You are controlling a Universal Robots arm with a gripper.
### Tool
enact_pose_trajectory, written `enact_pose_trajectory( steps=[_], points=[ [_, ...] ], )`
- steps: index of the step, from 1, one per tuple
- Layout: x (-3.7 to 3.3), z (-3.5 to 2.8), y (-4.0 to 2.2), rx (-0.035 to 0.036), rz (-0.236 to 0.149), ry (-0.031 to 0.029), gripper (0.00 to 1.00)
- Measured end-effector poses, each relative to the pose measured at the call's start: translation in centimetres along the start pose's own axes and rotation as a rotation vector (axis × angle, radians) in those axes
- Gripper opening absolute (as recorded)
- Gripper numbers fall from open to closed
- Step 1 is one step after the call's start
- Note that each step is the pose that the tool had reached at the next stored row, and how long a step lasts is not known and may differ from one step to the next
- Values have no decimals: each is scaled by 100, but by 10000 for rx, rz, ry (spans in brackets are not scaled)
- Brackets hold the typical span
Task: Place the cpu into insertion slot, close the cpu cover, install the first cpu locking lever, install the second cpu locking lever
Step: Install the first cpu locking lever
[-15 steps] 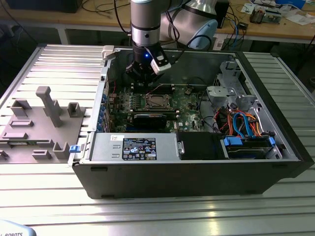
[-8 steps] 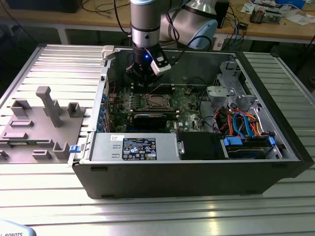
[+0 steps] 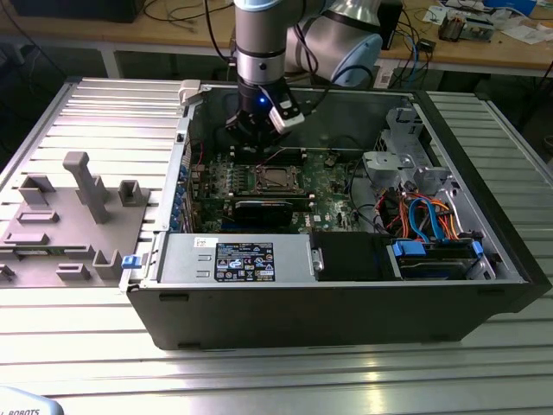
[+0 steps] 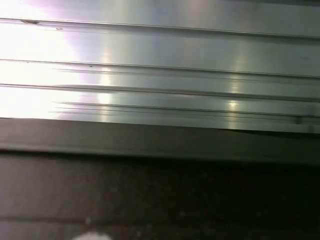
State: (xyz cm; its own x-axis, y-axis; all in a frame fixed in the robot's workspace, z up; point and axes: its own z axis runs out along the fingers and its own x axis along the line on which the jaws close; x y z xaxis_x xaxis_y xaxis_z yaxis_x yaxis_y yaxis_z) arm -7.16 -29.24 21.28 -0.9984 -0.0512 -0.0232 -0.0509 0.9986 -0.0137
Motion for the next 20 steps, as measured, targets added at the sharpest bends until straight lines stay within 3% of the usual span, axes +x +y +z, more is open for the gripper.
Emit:
enact_pose_trajectory(
  steps=[6,9,20],
  points=[
    [-88,19,-4,0,-6,2,11],
    [-180,45,-8,0,-9,8,11],
    [-329,95,-15,-1,-16,16,11]
  ],
)
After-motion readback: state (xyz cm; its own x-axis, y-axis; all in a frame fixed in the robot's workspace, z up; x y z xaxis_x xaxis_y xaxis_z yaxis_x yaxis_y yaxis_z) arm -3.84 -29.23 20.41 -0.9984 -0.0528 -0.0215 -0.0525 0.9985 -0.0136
